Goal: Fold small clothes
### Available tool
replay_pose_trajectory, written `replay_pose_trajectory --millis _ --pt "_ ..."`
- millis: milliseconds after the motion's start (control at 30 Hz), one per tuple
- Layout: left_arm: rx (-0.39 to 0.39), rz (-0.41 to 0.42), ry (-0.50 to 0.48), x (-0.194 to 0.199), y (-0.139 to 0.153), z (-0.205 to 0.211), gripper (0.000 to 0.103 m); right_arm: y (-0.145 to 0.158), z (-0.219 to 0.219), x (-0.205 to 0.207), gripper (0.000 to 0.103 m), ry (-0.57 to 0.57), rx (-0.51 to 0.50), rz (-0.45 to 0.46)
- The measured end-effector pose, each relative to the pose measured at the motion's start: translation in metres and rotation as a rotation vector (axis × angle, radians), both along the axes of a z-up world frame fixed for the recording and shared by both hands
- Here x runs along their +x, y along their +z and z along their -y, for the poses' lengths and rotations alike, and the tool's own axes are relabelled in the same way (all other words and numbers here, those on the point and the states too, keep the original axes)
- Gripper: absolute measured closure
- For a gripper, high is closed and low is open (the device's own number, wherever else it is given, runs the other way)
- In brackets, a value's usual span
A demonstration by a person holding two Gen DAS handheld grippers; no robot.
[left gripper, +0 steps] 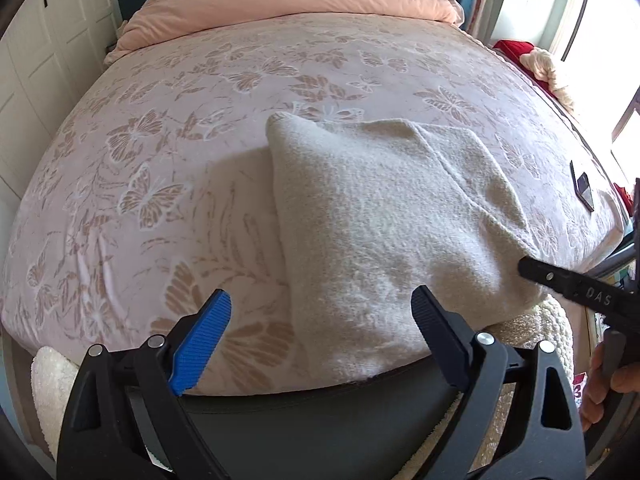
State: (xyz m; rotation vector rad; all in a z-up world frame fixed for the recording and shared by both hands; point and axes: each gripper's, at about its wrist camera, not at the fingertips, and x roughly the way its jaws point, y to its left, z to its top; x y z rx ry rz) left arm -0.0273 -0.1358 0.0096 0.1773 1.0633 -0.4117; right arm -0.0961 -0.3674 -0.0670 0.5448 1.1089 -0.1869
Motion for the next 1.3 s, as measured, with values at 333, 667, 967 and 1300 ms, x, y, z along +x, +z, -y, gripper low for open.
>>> replay_pose_trajectory --millis 333,667,967,1300 --pt "0.045 -0.036 -0.122 -0.013 -0.012 0.048 0.014 -0.016 0.014 -0.011 0.096 0.019 -0.073 -0.051" --pt "0.125 -0.046 -0.119 -0.009 -0.031 0.06 0.013 0.045 0.027 0.004 0.081 -0.034 0.034 0.137" --pt "0.158 -0.015 -0.131 -0.01 -0.031 0.066 0.012 0.016 0.027 0.048 0.088 -0.023 0.013 0.124" --pt "0.174 -0.013 -0.136 -0.01 -0.034 0.069 0.01 -0.027 0.065 0.041 0.101 -0.12 0.022 -0.018"
